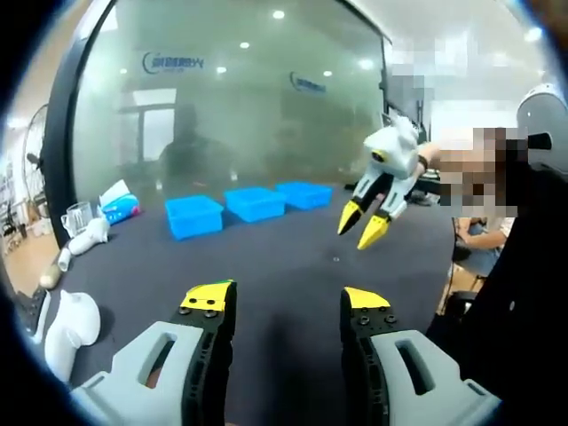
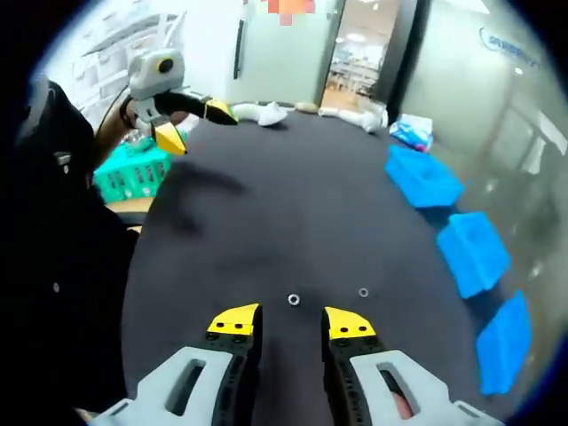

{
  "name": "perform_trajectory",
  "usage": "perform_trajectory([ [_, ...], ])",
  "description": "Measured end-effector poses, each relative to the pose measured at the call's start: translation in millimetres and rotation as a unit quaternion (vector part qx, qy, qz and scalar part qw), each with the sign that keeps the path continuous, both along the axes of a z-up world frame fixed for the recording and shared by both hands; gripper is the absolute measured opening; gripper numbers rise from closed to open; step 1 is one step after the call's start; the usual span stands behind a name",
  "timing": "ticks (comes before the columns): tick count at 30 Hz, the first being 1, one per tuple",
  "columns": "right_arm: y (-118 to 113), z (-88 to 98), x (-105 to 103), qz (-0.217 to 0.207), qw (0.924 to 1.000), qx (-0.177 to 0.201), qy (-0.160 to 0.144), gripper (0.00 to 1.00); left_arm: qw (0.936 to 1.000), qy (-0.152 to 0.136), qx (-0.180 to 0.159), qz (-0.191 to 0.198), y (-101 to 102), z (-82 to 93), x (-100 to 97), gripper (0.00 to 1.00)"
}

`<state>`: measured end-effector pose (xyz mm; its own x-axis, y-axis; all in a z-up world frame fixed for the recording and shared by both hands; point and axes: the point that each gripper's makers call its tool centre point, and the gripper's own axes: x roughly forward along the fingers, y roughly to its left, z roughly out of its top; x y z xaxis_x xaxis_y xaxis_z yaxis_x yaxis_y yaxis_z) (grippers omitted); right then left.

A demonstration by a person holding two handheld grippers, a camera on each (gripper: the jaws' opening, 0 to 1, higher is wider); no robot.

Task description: Sort the screws, nuts, and washers into the corresponding bins

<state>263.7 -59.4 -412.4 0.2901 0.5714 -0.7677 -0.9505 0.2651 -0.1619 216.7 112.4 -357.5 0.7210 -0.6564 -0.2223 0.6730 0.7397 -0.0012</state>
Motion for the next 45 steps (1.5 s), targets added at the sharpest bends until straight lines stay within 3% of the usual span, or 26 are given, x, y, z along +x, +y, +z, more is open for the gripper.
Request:
perform_trajectory([
  [10, 10, -16.7, 6, 0.006, 0.9996, -0.013, 0.025, 0.2, 0.9999, 0.01, 0.003, -0.009, -4, -6.9, -2.1, 0.44],
  [28, 11, -27.3, 10, 0.003, 0.9985, -0.026, 0.048, 0.11, 0.9999, 0.013, -0.001, -0.002, -2, -9.7, -1.1, 0.44],
  [32, 13, -27.5, 8, 0.01, 0.9985, -0.033, 0.043, 0.03, 0.9999, 0.013, -0.002, -0.003, -2, -10.0, -1.8, 0.45],
  [39, 13, -26.3, 6, 0.02, 0.9986, -0.036, 0.033, 0.03, 0.9999, 0.012, -0.005, -0.005, -3, -8.6, -2.6, 0.45],
  [45, 10, -15.6, 6, 0.008, 0.9996, -0.01, 0.024, 0.03, 0.9999, 0.005, -0.01, 0.0, -2, -3.9, 0.0, 0.45],
])
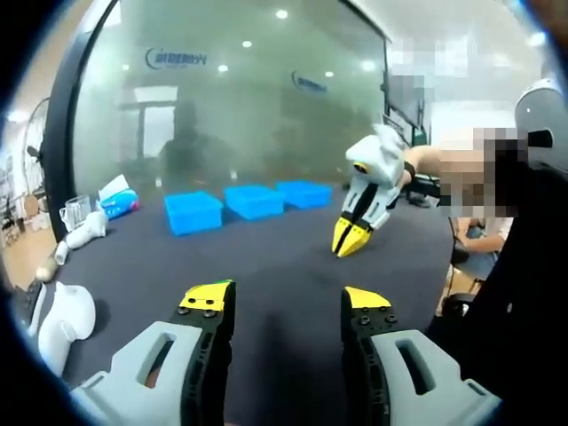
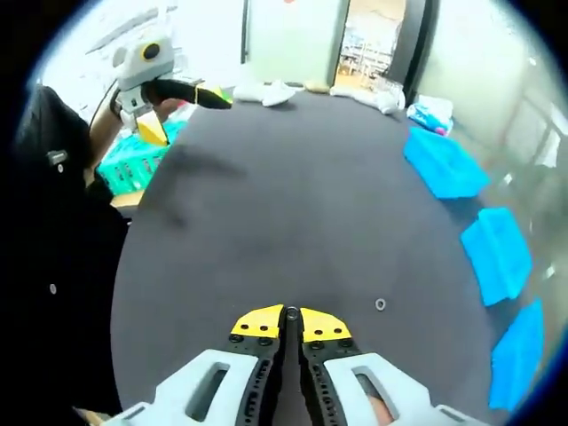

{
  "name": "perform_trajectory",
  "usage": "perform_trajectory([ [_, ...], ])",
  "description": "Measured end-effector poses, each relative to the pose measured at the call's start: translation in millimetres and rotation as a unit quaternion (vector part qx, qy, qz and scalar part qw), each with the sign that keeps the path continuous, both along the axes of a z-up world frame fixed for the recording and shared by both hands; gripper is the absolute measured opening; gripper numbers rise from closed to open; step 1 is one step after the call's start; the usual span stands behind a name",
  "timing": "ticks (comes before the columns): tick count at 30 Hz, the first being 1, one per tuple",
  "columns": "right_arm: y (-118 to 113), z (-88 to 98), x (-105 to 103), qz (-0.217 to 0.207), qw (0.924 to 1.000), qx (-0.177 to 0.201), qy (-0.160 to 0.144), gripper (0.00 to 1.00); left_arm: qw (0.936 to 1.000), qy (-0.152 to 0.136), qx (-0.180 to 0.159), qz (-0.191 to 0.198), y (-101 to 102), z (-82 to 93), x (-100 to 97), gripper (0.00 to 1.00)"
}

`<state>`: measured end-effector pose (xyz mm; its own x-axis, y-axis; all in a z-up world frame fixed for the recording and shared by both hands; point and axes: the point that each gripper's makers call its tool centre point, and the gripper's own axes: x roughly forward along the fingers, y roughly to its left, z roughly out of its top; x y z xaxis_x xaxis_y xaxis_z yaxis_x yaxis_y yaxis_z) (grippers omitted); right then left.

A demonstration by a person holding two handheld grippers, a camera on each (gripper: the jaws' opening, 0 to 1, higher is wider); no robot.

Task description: Sort the screws, nuts, and washers into the corresponding bins

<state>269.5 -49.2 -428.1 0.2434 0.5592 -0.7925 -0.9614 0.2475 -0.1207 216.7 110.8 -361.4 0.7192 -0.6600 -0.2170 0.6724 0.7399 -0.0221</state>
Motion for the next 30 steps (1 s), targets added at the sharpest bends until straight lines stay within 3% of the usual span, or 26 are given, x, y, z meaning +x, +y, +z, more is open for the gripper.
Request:
perform_trajectory([
  [8, -10, 27.8, 2, -0.036, 0.997, 0.061, -0.032, 0.03, 0.9998, -0.012, -0.007, 0.011, 3, 8.9, 2.8, 0.45],
  [15, -29, 54.1, 4, -0.094, 0.9834, 0.136, -0.073, 0.03, 0.9996, -0.021, -0.009, 0.015, 4, 15.0, 5.6, 0.45],
  [19, -41, 73.1, 3, -0.129, 0.9676, 0.188, -0.108, 0.03, 0.9995, -0.025, -0.011, 0.016, 3, 18.8, 6.0, 0.45],
  [22, -52, 91.6, 5, -0.159, 0.9503, 0.226, -0.144, 0.03, 0.9994, -0.026, -0.013, 0.016, 2, 19.9, 6.9, 0.45],
  [26, -66, 110.7, 3, -0.199, 0.9257, 0.275, -0.165, 0.03, 0.9994, -0.028, -0.014, 0.012, -2, 22.5, 5.9, 0.45],
  [30, -74, 116.5, 0, -0.22, 0.9117, 0.297, -0.179, 0.03, 0.9994, -0.03, -0.013, 0.011, -3, 24.0, 5.8, 0.45],
])
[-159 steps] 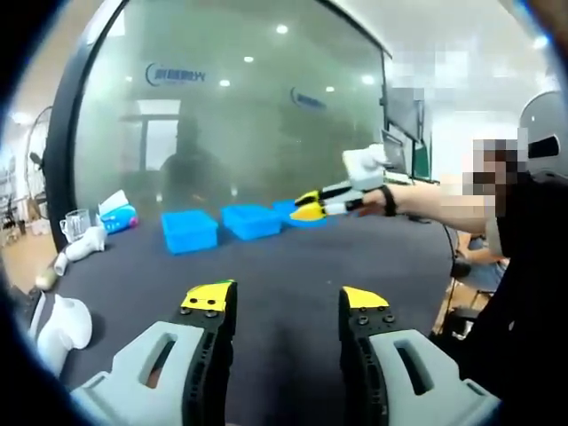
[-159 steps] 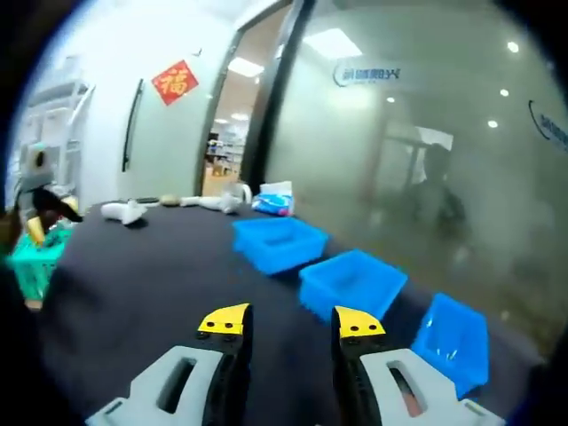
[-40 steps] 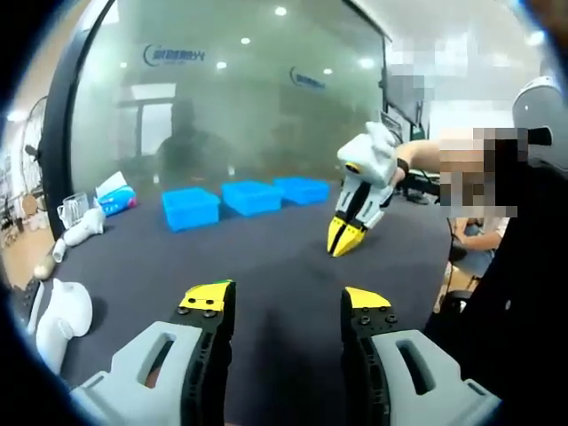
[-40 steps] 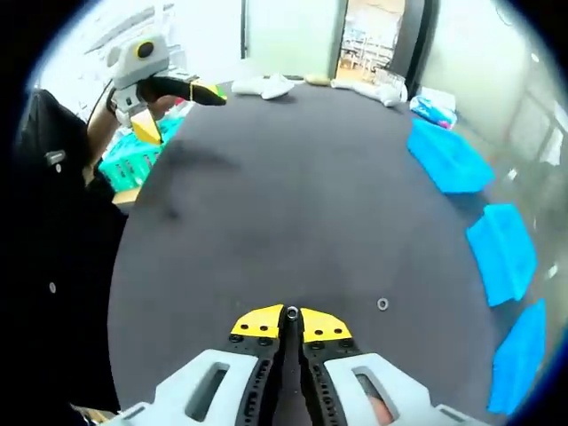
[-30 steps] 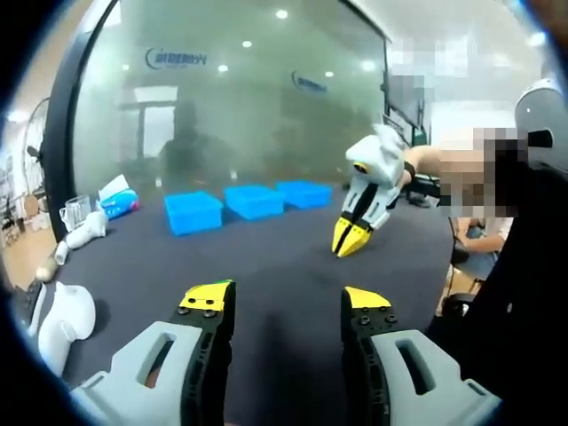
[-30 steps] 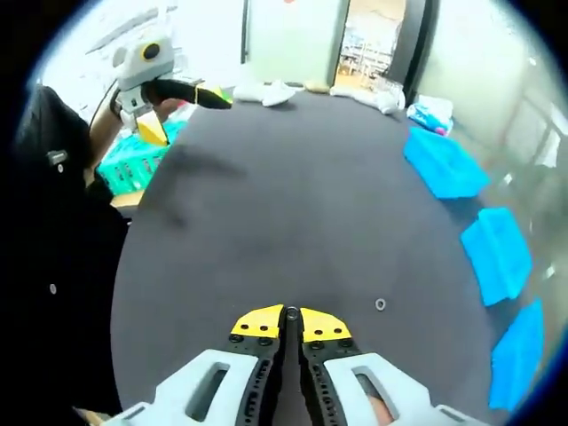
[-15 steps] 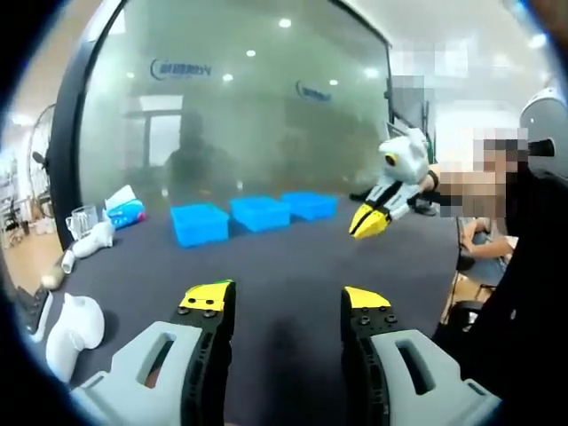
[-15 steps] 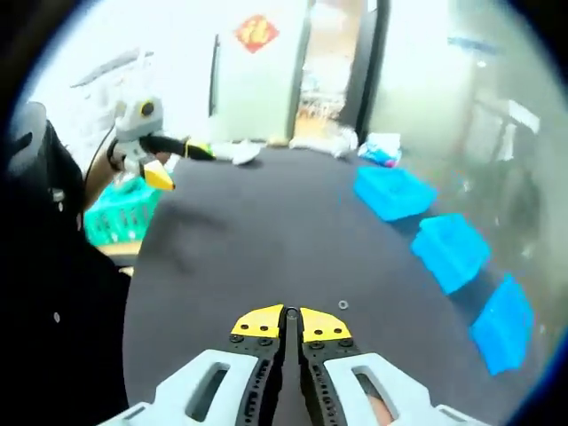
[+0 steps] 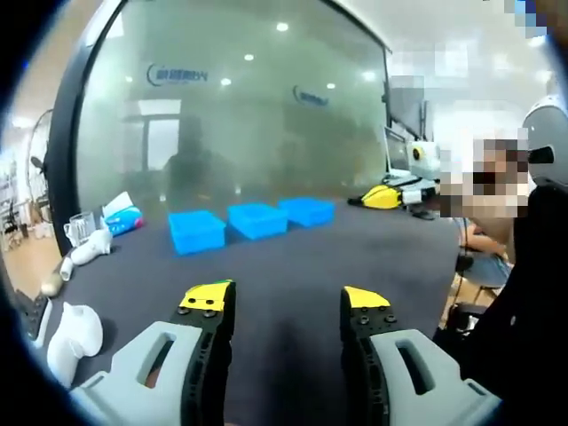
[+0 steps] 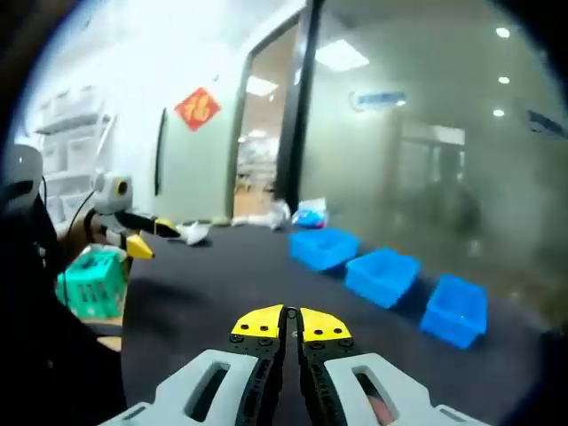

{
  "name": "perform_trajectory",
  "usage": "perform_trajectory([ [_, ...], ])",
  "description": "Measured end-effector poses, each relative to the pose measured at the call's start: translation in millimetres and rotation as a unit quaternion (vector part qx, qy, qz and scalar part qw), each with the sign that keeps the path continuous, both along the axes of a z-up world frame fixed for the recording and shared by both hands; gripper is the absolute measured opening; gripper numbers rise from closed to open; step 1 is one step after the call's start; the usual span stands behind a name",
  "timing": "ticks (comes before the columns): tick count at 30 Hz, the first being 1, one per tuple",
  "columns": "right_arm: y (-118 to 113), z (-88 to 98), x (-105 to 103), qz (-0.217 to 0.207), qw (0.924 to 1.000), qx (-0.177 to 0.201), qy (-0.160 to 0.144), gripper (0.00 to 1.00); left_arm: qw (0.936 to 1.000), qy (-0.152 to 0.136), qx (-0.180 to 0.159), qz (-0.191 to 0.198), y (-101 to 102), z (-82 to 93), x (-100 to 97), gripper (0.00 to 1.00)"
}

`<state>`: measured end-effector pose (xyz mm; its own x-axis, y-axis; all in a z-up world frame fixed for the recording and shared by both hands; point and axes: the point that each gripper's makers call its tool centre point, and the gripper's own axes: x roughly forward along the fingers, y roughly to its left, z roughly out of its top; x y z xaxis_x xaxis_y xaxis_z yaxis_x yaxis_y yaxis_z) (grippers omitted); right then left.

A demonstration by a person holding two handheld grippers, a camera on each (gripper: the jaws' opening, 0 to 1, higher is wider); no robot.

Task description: Sort the screws, nuts, and washers into the corresponding bins

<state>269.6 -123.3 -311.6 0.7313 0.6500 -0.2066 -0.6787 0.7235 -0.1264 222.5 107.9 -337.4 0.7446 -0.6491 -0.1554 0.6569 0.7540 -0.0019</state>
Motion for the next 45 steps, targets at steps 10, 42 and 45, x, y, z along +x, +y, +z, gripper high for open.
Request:
perform_trajectory([
  [10, -16, 15.4, 13, -0.046, 0.9977, 0.043, -0.023, 0.03, 1.0, -0.002, 0.001, 0.0, -2, 1.6, 0.3, 0.45],
  [42, 5, 16.5, 229, -0.125, 0.9918, -0.011, -0.02, 0.03, 0.9999, 0.0, -0.005, 0.011, 4, 0.6, 3.6, 0.45],
  [45, 11, 9.7, 239, -0.126, 0.9917, -0.019, -0.016, 0.03, 0.9999, 0.003, -0.005, 0.011, 5, -2.1, 4.0, 0.45],
])
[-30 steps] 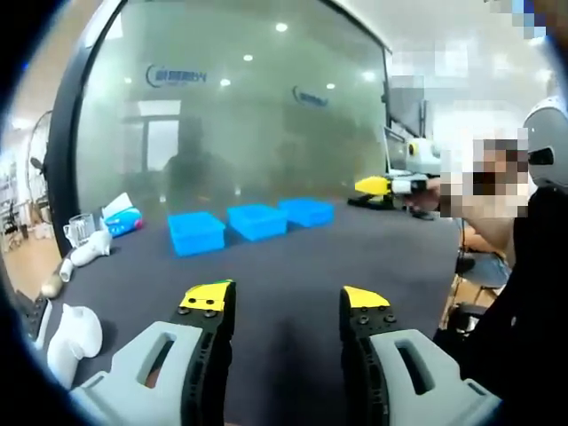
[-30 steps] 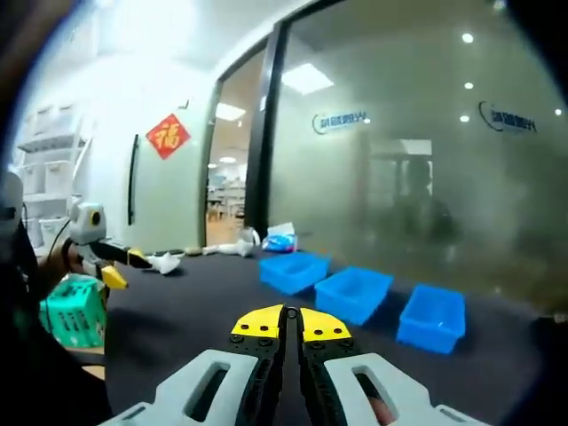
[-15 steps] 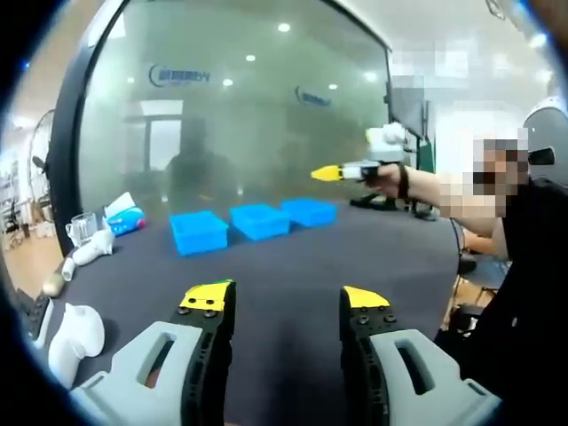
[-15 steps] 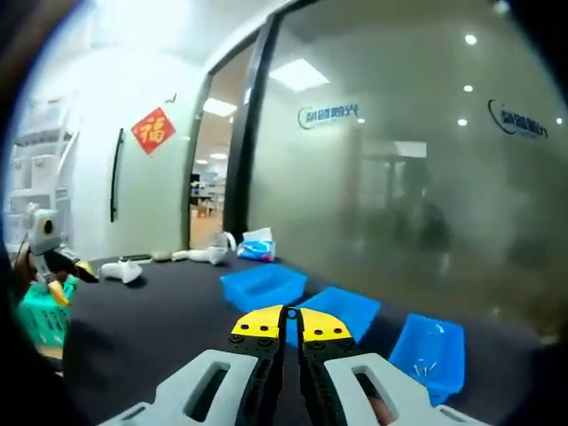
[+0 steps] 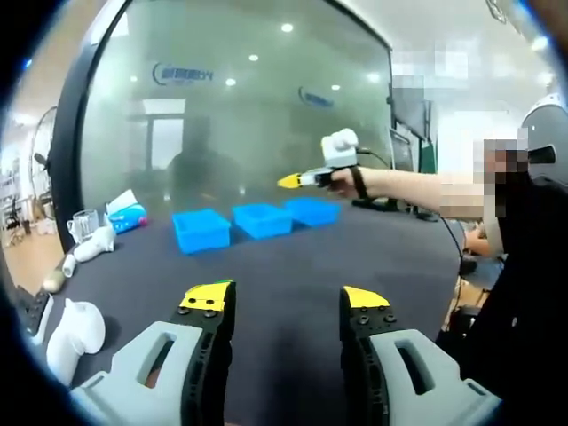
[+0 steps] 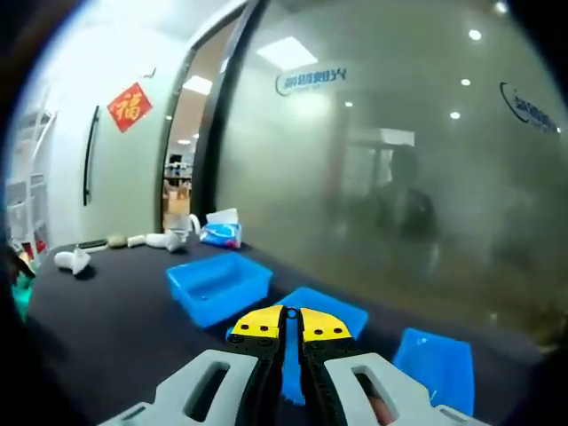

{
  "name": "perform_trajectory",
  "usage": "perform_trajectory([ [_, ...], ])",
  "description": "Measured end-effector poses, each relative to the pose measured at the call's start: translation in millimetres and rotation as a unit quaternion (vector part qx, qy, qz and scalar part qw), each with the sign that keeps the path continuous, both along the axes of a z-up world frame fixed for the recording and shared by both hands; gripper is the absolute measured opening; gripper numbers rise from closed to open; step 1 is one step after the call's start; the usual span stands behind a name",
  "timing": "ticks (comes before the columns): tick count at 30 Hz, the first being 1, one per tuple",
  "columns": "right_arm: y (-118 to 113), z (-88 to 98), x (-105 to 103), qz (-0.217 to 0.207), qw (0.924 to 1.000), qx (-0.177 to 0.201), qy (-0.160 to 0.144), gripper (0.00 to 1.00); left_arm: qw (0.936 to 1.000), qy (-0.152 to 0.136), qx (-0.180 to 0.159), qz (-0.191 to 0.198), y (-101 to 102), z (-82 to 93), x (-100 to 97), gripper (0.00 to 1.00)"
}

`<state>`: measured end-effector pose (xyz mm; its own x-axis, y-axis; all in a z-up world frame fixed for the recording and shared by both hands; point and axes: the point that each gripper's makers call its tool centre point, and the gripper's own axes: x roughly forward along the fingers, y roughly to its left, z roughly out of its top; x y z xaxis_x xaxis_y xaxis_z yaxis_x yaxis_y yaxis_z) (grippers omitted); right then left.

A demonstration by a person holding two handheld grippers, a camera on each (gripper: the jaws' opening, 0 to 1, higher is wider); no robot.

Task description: Sort the screws, nuts, and washers into the corresponding bins

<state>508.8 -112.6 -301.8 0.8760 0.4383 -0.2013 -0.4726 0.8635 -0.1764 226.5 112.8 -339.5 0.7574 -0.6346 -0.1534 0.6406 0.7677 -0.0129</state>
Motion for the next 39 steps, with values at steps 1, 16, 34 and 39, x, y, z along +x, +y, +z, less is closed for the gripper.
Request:
perform_trajectory([
  [1, 1, -1.4, 3, -0.002, 1.0, 0.0, 0.002, 0.03, 1.0, 0.001, 0.0, 0.0, 0, -0.4, 0.2, 0.45],
  [16, 14, -14.7, 27, -0.014, 0.9997, 0.01, 0.02, 0.03, 1.0, -0.005, -0.004, 0.007, 5, 4.1, 1.9, 0.45],
  [34, 11, -12.8, -7, 0.01, 0.9998, 0.016, -0.002, 0.3, 0.9999, -0.003, -0.003, 0.009, 4, 3.6, 2.3, 0.46],
  [39, 11, -18.3, -37, 0.029, 0.9993, 0.023, 0.009, 0.3, 1.0, -0.004, -0.001, 0.007, 2, 4.3, 2.3, 0.46],
])
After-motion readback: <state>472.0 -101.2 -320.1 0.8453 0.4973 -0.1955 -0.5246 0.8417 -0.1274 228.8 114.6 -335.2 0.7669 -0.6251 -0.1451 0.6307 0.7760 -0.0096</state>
